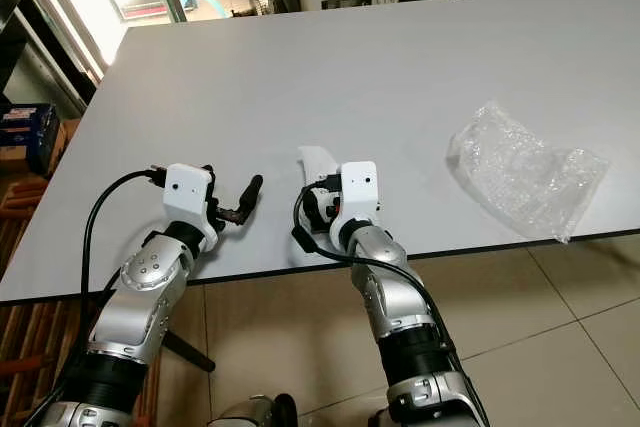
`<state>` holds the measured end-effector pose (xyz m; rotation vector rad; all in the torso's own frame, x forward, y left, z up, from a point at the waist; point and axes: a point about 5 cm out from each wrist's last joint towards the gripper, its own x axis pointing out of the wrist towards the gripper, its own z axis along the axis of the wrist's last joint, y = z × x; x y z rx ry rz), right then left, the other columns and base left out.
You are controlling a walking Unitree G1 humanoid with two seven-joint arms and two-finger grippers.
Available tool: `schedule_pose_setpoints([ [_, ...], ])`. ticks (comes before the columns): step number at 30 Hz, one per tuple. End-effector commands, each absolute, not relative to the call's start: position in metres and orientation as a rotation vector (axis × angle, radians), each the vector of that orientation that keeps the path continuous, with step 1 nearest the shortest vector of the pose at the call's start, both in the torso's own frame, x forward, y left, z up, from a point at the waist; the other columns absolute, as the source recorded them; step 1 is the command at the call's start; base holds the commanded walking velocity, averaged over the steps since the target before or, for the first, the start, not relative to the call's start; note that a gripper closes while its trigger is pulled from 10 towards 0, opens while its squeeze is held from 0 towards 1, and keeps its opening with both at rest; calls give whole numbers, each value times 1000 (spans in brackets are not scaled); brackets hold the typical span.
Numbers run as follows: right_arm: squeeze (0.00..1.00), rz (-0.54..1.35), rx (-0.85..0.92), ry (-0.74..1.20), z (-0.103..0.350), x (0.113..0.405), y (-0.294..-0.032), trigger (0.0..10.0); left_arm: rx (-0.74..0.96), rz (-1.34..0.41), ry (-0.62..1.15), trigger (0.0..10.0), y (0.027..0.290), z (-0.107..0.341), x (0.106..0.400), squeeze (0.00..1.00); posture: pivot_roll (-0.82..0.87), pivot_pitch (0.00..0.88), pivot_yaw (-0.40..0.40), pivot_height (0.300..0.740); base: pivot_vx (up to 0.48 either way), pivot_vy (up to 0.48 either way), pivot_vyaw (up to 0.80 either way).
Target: Picking trash to rubbish bin
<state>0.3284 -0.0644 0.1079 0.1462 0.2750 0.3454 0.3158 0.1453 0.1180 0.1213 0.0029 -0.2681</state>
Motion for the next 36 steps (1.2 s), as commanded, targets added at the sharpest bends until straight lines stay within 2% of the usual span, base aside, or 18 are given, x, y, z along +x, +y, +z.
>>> schedule_pose_setpoints([
  [1, 0, 356, 169, 372, 88, 322, -63, 0, 132, -260, 28, 10000, 148, 113, 314, 0, 16, 116, 82, 740, 0, 0, 0],
  [36, 0, 292, 148, 359, 85, 326, -75, 0, 128, -273, 36, 10000, 144, 111, 314, 0, 5, 117, 83, 740, 0, 0, 0],
])
